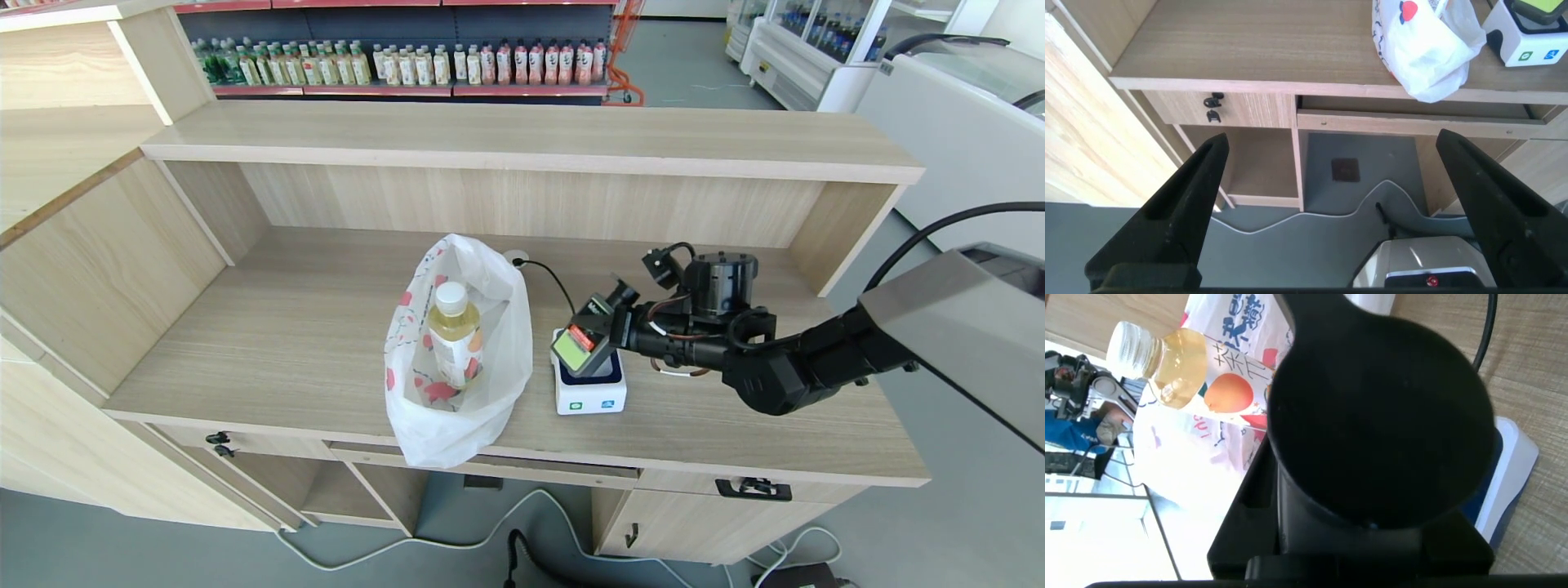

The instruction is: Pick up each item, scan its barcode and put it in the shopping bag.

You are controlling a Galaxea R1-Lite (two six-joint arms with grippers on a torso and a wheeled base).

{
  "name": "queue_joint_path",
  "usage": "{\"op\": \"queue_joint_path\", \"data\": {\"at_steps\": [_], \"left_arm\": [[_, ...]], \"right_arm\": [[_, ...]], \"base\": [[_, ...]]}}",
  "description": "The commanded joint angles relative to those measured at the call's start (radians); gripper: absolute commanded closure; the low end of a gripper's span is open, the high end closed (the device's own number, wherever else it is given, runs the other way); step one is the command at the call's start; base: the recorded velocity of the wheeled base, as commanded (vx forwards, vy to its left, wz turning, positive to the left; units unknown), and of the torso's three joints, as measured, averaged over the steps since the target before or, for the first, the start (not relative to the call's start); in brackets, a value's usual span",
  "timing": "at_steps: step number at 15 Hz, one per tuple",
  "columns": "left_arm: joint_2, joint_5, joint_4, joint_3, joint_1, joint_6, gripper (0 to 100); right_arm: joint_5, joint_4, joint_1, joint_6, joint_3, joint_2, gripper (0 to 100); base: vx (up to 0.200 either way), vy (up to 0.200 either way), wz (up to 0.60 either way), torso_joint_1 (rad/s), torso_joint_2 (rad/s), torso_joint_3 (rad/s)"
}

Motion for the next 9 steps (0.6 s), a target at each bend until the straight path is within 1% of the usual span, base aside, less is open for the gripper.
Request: {"op": "queue_joint_path", "data": {"at_steps": [1,9], "left_arm": [[0.0,0.0,0.0,0.0,0.0,0.0,0],[0.0,0.0,0.0,0.0,0.0,0.0,0]], "right_arm": [[0.001,-0.001,0.0,0.0,-0.005,0.003,100],[0.001,0.001,0.0,0.0,-0.014,0.014,100]], "base": [[0.0,0.0,0.0,0.0,0.0,0.0],[0.0,0.0,0.0,0.0,0.0,0.0]]}}
